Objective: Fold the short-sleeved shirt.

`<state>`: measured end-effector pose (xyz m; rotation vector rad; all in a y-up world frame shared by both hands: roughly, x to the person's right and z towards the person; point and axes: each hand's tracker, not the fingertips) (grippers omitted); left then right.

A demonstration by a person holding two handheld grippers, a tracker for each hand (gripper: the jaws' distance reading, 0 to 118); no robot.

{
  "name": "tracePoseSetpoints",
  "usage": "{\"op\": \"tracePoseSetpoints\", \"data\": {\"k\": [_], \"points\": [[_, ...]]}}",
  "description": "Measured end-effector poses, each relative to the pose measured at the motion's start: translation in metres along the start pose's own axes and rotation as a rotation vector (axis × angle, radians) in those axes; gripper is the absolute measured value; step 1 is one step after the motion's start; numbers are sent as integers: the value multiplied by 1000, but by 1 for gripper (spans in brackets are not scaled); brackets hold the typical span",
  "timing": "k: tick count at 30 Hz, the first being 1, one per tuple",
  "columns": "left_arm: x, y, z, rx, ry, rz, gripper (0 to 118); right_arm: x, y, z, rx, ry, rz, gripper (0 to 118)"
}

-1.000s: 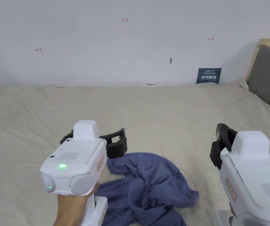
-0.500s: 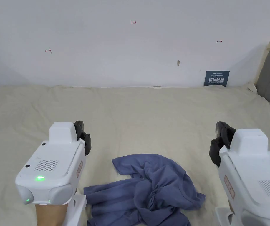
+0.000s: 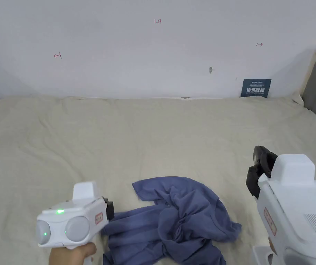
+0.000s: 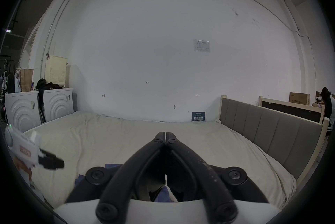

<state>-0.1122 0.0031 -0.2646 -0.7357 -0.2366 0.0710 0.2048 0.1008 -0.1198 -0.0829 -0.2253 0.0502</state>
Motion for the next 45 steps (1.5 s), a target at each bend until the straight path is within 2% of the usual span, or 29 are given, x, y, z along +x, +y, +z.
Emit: {"op": "tracePoseSetpoints", "data": {"k": [8, 9, 10, 11, 12, 15, 16, 17, 19, 20, 21, 23, 24, 25, 26, 27, 28, 30, 32, 34, 35, 36, 37, 38, 39, 41, 45], "points": [[-6, -70, -30, -202, 8, 10, 1, 3, -11, -2, -31, 1, -2, 1], [-5, -75, -32, -225, 7, 6, 11, 4, -13, -3, -36, 1, -4, 1], [-5, -79, -34, -233, 8, 13, 11, 4, -15, -3, -41, 2, -5, 1], [-4, -83, -36, -251, 15, 17, 16, 4, -16, -4, -46, 2, -6, 1], [-4, -86, -37, -257, 12, 21, 28, 4, -18, -5, -51, 2, -7, 1], [1, -92, -48, -302, 23, 37, 106, 5, -22, -6, -64, 4, -7, 1], [3, -94, -50, -285, 36, 29, 114, 5, -23, -7, -67, 5, -6, 1], [6, -96, -53, -285, 42, 28, 113, 6, -24, -7, -70, 5, -5, 1], [10, -100, -60, -305, 48, 6, 95, 8, -27, -9, -77, 4, -4, 1], [13, -102, -64, -324, 56, -5, 82, 9, -28, -11, -82, 4, -5, 1], [16, -105, -68, -337, 67, -16, 62, 10, -29, -12, -87, 3, -4, 1], [20, -112, -67, -306, 91, -35, 61, 12, -32, -14, -97, -1, -2, 1], [22, -111, -65, -298, 108, -35, 56, 13, -34, -16, -104, -1, -1, 1], [24, -111, -65, -291, 109, -34, 45, 14, -36, -17, -111, -3, 0, 1], [24, -111, -63, -277, 111, -41, 29, 16, -39, -20, -124, -4, 0, 1], [24, -110, -62, -263, 113, -51, 6, 18, -43, -25, -148, -4, -1, 1], [22, -107, -61, -251, 50, -45, 6, 20, -47, -29, -172, -5, -5, 1], [18, -100, -55, -258, 38, -12, 6, 24, -58, -42, -241, -10, -12, 4], [14, -92, -41, -181, 11, 3, 6, 28, -72, -61, -335, -11, -14, 17], [10, -82, -28, -126, -40, 10, 6, 34, -88, -81, -414, -3, -50, 40], [7, -78, -24, -108, -68, 18, 6, 35, -97, -93, -456, 10, -66, 55], [5, -72, -20, -101, -114, 37, 6, 37, -107, -106, -508, 27, -74, 79], [3, -67, -18, -93, -133, 54, 6, 38, -116, -118, -567, 33, -75, 94], [2, -64, -17, -92, -127, 62, 6, 39, -127, -130, -613, 33, -99, 104], [1, -62, -18, -90, -126, 57, 6, 38, -139, -142, -666, 46, -111, 108], [1, -59, -20, -89, -127, 53, 6, 37, -161, -163, -736, 39, -128, 108], [0, -59, -26, -92, -133, 44, 6, 36, -204, -201, -871, 55, -81, 108]]}}
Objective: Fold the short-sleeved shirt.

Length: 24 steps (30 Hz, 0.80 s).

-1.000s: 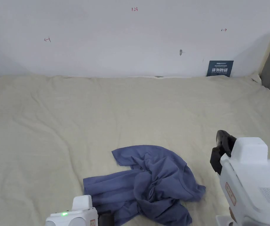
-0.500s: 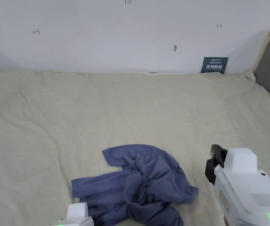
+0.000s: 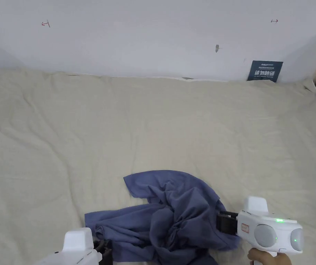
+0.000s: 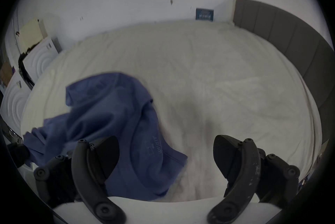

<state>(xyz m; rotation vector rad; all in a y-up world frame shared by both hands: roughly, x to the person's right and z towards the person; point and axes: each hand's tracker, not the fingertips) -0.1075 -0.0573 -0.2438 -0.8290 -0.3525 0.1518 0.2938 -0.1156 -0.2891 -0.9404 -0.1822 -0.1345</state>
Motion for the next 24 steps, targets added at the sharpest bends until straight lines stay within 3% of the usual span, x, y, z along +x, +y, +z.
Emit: {"op": "tracePoseSetpoints", "data": {"k": [2, 5, 8, 16, 24], "points": [[-1, 0, -2, -2, 1, -5, 6, -2, -1, -18, -65, 12, 19, 102], [-5, 0, -4, -9, -3, 0, 6, -7, -4, -29, -90, 22, 46, 47], [-8, -1, -5, -11, -7, 10, 6, -19, -8, -10, -39, 32, 72, 10], [-15, 15, 9, 45, -33, 47, 6, -7, 18, 65, 194, 10, 91, 9], [-40, 114, 46, 250, 21, 22, 6, 5, 101, 181, 441, 1, 79, 9]]}}
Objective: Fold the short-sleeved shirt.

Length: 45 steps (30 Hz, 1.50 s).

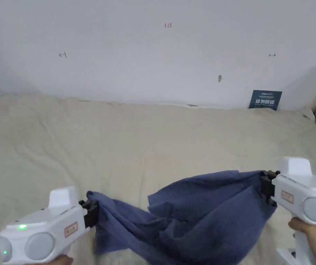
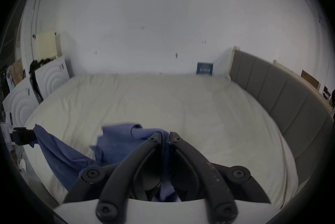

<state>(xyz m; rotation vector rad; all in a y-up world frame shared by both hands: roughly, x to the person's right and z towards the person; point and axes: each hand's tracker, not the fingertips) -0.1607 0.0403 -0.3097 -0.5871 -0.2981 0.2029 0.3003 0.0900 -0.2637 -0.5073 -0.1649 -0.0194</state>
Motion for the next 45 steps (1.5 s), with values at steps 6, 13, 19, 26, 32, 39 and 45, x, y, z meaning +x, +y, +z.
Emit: {"op": "tracePoseSetpoints", "data": {"k": [6, 13, 19, 26, 32, 39, 45], "points": [[-22, 117, 1, 154, 60, -7, 6, 19, 79, 13, 151, -64, 21, 9], [-15, 226, -7, 252, 153, -61, 6, 25, 153, 4, 258, -125, 56, 9], [0, 298, -31, 318, 205, -95, 6, 24, 196, -18, 300, -143, 79, 9], [-3, 340, -75, 351, 305, -146, 6, 15, 209, -63, 298, -137, 85, 9], [-24, 320, -113, 341, 344, -138, 6, 0, 176, -109, 261, -112, 71, 9], [-65, 243, -147, 196, 374, -126, 6, -11, 104, -148, 126, -86, -7, 9], [-88, 155, -133, 82, 350, -113, 6, -12, 34, -147, 21, -85, -45, 9]]}}
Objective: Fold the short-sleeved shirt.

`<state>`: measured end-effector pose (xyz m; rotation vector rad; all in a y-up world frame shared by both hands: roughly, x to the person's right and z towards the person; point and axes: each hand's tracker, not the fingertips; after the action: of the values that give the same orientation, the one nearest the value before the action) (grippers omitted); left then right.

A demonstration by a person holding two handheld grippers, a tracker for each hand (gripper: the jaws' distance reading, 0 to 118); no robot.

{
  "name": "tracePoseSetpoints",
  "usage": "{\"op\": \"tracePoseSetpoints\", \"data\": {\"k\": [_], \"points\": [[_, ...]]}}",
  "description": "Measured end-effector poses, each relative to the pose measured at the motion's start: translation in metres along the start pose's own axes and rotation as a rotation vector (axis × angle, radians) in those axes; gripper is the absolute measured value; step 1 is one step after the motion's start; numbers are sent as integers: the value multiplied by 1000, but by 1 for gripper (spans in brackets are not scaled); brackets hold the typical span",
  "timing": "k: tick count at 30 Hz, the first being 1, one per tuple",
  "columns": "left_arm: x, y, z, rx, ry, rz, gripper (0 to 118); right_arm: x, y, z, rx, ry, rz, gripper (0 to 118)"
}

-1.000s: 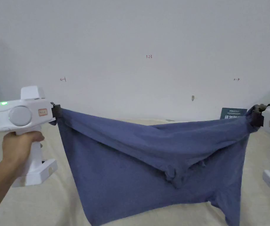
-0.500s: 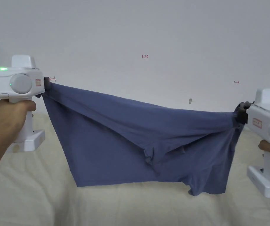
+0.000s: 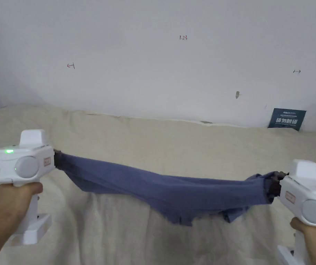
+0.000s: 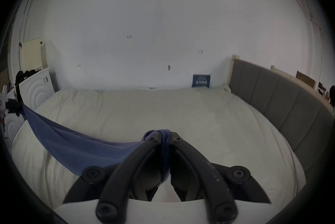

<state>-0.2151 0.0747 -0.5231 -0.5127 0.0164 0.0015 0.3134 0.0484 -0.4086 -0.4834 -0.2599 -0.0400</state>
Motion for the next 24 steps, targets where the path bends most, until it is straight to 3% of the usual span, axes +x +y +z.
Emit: {"op": "tracePoseSetpoints", "data": {"k": [15, 24], "points": [[-57, -191, 124, -237, -37, -9, 6, 24, -161, 141, -174, -15, -72, 9], [-76, -280, 160, -450, -9, 5, 6, 33, -243, 182, -397, -53, -133, 9]]}}
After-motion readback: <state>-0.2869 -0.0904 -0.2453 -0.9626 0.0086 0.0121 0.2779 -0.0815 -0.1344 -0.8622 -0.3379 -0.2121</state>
